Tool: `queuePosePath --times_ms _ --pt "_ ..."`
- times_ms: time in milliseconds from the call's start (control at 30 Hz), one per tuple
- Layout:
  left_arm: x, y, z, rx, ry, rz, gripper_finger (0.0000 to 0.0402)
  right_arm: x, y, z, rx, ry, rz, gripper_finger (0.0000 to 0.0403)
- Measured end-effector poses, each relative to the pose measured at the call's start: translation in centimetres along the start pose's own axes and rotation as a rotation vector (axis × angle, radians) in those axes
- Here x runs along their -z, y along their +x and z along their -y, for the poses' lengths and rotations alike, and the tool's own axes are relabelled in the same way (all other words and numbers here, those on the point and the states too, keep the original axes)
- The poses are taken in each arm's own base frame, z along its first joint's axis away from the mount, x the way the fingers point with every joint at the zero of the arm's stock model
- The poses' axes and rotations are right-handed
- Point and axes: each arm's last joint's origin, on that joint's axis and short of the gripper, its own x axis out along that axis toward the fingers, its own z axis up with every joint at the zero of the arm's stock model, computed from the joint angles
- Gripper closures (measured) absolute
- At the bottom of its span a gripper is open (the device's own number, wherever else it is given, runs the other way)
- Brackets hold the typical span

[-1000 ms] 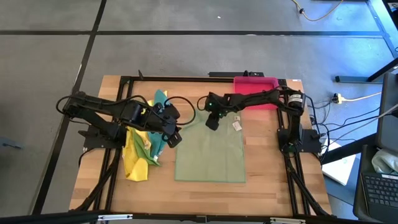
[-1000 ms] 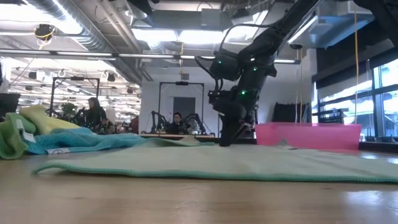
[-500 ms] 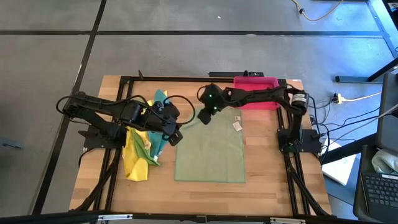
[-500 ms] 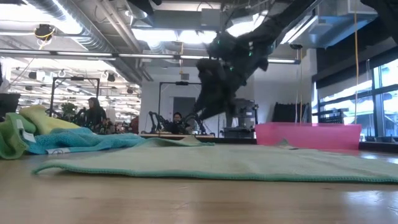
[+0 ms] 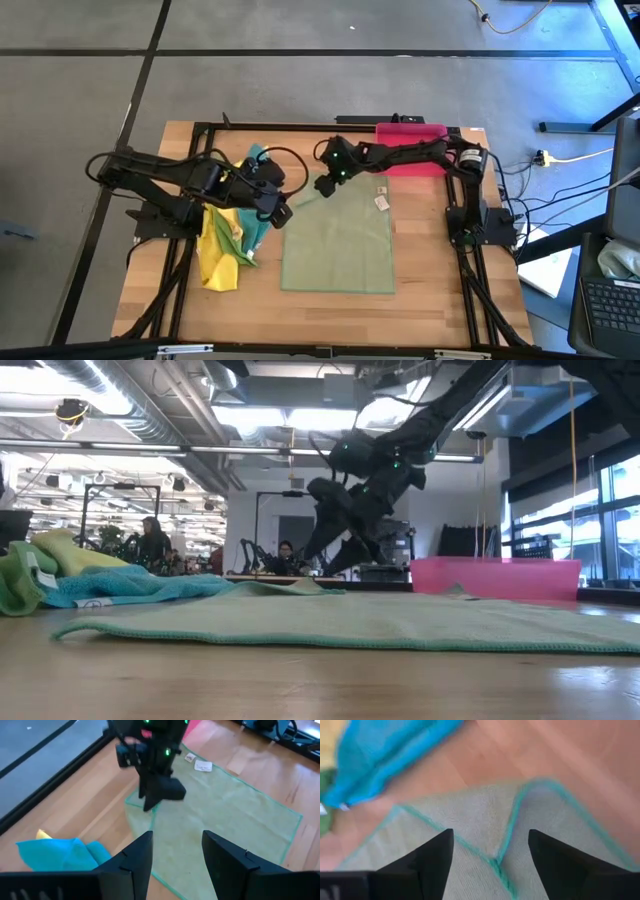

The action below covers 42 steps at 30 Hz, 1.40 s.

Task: Fold microfiber towels
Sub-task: Fold the light green towel

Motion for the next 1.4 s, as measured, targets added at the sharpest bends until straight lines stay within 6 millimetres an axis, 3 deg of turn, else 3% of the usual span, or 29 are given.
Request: queuePosePath --times_ms 200,567,1067,1267,1400 --pt "-0.2 -0.6 -0.4 -0.006 0.014 0.028 0.0239 0.7 1.2 -0.3 0.028 0.012 0.0 0.0162" --pt "0.0 -0.8 -0.3 0.004 0.024 0.026 0.0239 0.7 1.2 -0.2 0.02 0.03 -0.008 0.021" --pt "0.0 -0.9 -0.4 -0.036 0.03 0.054 0.0239 0.6 1.2 -0.7 -0.102 0.02 -0.045 0.0395" --pt "-0.2 -0.3 -0.5 -0.061 0.023 0.055 0.0239 0.4 1.0 -0.5 -0.114 0.022 -0.043 0.0386" --pt "-0.3 -0.3 -0.5 -0.057 0.011 0.054 0.0239 0.0 0.6 0.8 -0.082 0.088 -0.054 0.0377"
